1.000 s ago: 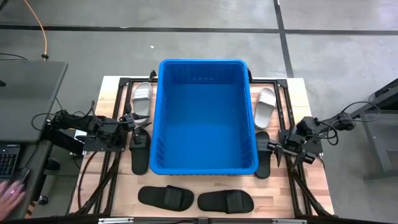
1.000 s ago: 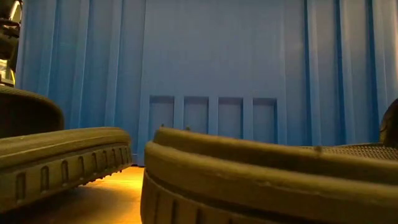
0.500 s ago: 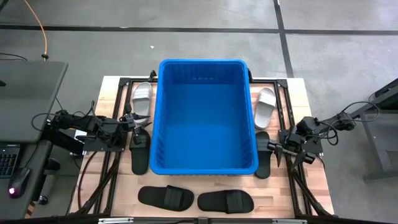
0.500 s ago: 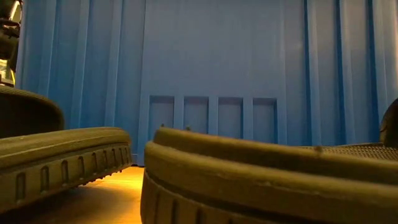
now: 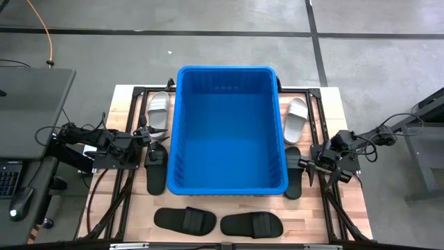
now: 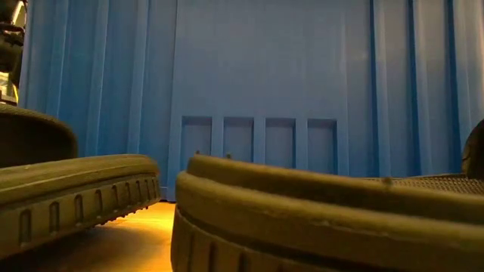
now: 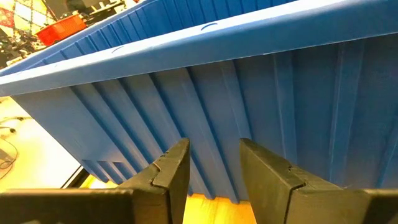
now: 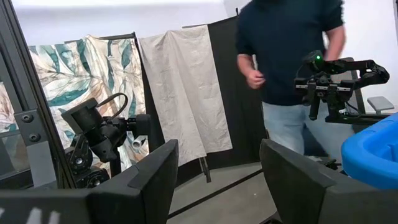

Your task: Pick and place slides into bin

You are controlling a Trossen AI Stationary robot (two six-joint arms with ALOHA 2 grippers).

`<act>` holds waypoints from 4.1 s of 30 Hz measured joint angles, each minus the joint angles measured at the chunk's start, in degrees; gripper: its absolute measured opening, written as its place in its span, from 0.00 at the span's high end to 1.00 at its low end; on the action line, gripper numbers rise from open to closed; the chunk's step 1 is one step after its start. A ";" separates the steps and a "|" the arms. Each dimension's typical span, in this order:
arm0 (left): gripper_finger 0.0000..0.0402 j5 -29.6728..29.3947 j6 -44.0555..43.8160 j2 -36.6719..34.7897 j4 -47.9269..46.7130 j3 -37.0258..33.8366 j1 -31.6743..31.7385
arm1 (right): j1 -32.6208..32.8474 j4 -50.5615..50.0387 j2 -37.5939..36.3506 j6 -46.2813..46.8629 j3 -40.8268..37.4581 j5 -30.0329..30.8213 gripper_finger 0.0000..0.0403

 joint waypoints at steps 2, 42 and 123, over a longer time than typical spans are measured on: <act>0.68 -0.01 0.00 -0.02 -0.01 0.01 0.00 | 0.00 0.00 0.01 0.00 0.00 0.00 0.46; 0.68 2.54 -18.41 -0.02 17.94 0.01 0.00 | -0.12 0.08 0.01 -4.54 0.00 1.79 0.46; 0.68 -0.19 -43.50 0.11 31.33 -0.03 0.00 | -0.33 -23.83 17.88 26.26 39.99 72.13 0.46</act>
